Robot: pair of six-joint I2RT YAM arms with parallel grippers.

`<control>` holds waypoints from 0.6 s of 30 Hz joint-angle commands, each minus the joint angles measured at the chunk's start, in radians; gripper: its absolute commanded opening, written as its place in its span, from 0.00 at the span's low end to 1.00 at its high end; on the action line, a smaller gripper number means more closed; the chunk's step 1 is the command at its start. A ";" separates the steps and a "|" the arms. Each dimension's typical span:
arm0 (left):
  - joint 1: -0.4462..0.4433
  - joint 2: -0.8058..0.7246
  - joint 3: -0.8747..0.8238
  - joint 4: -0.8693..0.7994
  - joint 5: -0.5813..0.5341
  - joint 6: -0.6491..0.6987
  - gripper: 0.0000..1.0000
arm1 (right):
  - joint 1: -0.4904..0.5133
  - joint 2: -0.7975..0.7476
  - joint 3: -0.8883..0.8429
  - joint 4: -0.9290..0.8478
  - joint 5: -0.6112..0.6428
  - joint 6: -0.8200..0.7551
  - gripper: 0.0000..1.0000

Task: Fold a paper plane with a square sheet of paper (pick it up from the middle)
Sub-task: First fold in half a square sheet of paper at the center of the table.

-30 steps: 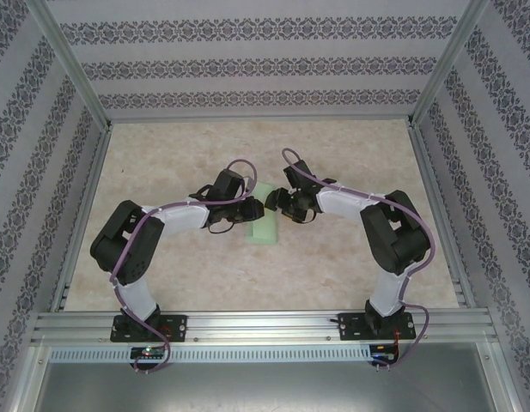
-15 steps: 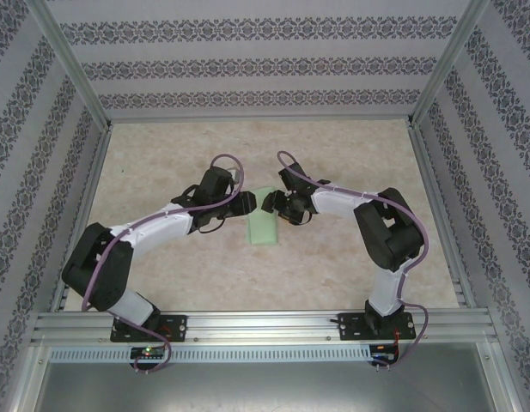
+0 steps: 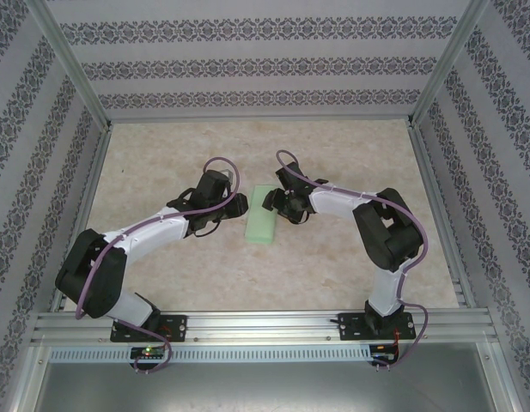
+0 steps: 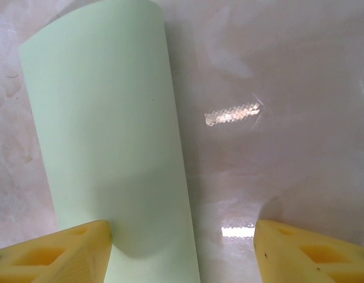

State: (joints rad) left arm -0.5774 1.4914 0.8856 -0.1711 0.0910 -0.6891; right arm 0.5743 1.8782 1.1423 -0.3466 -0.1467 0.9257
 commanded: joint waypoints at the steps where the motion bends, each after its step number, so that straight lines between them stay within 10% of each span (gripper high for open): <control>1: -0.003 -0.021 0.003 -0.019 -0.020 0.006 0.35 | 0.007 0.019 0.022 -0.002 0.006 -0.011 0.65; 18: -0.003 -0.024 0.008 -0.022 -0.030 0.014 0.36 | 0.023 0.080 0.104 -0.120 -0.040 -0.181 0.65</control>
State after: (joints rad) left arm -0.5774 1.4902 0.8856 -0.1772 0.0814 -0.6884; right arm 0.5785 1.9293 1.2209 -0.4301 -0.1699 0.8024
